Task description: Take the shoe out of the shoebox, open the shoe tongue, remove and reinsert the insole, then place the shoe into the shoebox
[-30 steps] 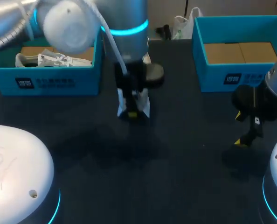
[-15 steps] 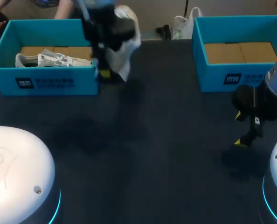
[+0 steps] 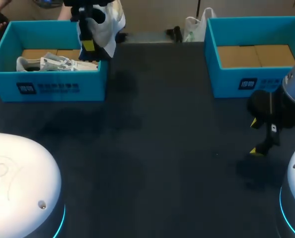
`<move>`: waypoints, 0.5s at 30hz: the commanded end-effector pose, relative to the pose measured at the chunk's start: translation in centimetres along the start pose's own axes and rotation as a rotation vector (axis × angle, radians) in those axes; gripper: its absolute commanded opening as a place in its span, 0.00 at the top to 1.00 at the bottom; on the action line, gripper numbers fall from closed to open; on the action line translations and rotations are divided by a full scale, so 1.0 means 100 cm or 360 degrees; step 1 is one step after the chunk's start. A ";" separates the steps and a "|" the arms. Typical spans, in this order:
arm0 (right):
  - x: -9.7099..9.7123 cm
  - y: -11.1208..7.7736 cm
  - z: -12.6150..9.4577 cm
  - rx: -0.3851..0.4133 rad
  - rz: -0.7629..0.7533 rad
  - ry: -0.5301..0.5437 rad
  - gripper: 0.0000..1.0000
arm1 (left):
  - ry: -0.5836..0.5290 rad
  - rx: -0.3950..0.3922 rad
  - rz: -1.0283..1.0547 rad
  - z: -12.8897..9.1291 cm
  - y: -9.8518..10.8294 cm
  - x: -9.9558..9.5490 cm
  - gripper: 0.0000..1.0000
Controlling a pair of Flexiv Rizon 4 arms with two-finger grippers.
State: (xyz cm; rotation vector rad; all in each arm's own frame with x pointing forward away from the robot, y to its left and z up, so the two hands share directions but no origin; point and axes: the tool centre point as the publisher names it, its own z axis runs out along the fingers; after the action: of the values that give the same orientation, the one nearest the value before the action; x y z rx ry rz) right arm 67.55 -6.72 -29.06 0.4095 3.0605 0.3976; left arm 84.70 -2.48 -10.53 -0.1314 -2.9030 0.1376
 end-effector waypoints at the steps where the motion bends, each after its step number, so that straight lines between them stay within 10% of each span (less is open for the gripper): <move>1: 0.001 0.001 0.001 0.0005 0.0001 -0.0003 0.00 | -0.0004 -0.0004 0.0001 -0.002 -0.001 0.001 1.00; 15: 0.001 0.001 0.001 0.0005 0.0001 -0.0003 0.00 | 0.0019 0.0057 -0.0074 -0.055 0.114 -0.081 1.00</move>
State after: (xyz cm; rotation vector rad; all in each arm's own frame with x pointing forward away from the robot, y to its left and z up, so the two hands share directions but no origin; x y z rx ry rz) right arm 67.55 -6.70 -29.06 0.4089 3.0607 0.3977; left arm 91.80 5.54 -9.08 -0.0580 -2.9204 0.1723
